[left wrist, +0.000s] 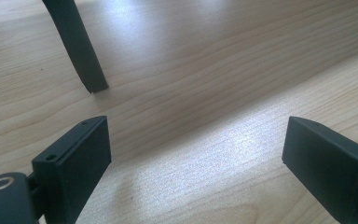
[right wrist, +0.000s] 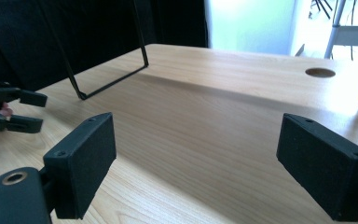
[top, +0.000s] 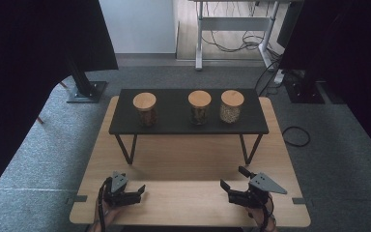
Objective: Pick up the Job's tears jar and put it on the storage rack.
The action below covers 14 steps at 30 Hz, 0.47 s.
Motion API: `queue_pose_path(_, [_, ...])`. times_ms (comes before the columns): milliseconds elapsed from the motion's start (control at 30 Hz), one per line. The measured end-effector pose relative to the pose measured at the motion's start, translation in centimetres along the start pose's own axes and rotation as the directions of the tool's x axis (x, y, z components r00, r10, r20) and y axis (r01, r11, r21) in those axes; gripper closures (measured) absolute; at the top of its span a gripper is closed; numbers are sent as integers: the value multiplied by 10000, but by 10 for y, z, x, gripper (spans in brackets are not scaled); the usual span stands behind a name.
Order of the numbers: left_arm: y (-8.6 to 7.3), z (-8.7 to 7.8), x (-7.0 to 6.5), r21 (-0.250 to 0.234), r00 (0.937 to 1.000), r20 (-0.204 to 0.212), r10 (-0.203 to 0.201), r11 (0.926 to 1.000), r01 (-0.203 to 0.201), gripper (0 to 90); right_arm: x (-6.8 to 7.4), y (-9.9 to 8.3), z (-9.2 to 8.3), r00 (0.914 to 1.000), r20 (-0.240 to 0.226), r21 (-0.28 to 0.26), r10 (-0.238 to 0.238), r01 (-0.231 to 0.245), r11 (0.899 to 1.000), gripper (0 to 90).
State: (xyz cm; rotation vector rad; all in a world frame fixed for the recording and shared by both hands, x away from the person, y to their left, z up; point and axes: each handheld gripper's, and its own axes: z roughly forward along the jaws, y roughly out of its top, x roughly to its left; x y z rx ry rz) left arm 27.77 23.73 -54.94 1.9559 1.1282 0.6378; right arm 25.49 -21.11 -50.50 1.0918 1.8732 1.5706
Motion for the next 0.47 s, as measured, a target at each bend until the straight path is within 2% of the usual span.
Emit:
queue_pose_path(233, [0,-1,1,-25,9998,-130,-135,9999,135,72,1,-6,6,9999,-33,165,112,-111,9998,109])
queue_pose_path(467, [0,0,2,18,9994,-205,-288,9996,289,69,0,-6,4,9991,-79,-65,419,-420,9991,108])
